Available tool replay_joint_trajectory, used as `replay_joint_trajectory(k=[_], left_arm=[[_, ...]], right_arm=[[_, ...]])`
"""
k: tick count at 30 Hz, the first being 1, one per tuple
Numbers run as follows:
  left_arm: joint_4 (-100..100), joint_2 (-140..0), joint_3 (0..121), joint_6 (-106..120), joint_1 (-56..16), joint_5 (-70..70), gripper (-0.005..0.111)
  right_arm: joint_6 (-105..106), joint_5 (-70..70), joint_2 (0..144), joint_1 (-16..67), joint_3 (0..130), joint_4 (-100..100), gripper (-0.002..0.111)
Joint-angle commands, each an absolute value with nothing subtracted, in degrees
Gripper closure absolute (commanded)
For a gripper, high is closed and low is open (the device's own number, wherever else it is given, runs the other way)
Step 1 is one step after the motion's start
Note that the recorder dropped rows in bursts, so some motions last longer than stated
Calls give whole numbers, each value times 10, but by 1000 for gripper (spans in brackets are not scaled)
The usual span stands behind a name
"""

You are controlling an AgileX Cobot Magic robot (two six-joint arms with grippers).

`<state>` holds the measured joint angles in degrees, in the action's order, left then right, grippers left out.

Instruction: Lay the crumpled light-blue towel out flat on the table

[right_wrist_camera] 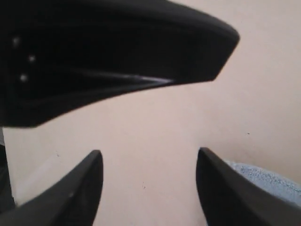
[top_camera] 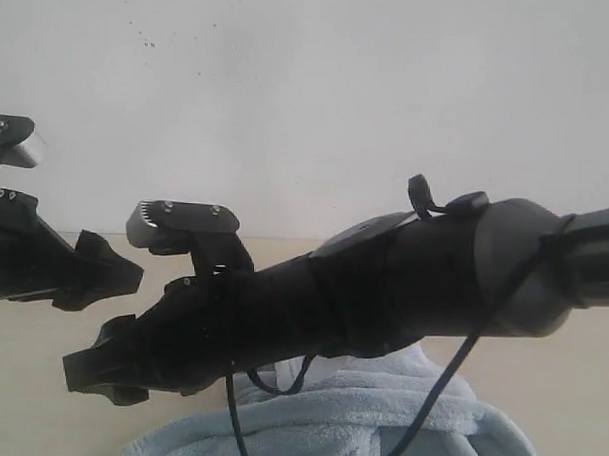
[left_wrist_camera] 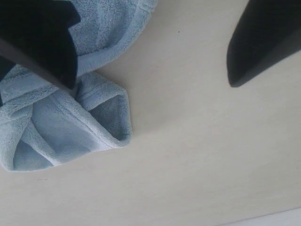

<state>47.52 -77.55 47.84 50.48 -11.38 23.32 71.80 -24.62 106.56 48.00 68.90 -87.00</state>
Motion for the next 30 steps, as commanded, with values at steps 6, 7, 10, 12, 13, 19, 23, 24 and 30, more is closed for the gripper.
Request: replay_joint_trajectory(k=[6,7,10,12,13,19,23,24,30], left_arm=[[469,-776,467,458,-113,316,20],[475,-778,456,458,-113,317,20],[516,-796,407,494,-126,274,26],[581,-819,391,659,-153,256,42],[620,-826,391,758,-168,256,47],[684,-889,393,884,-173,160,33],[750,-1007,440,1005,-173,269,26],[750,-1029,453,1003,-173,292,27],[750,-1074,481,1003,-172,301,35]], right_arm=[[688,-209,985,478,693,-745,48],[674,-185,971,478,693,-700,48],[571,-132,944,471,691,-562,48],[507,-152,940,450,691,-456,48],[446,-192,940,426,691,-375,48],[99,-435,940,259,691,22,48],[97,-486,939,211,691,13,48],[98,-481,939,211,691,0,48],[115,-466,939,211,691,-53,48]])
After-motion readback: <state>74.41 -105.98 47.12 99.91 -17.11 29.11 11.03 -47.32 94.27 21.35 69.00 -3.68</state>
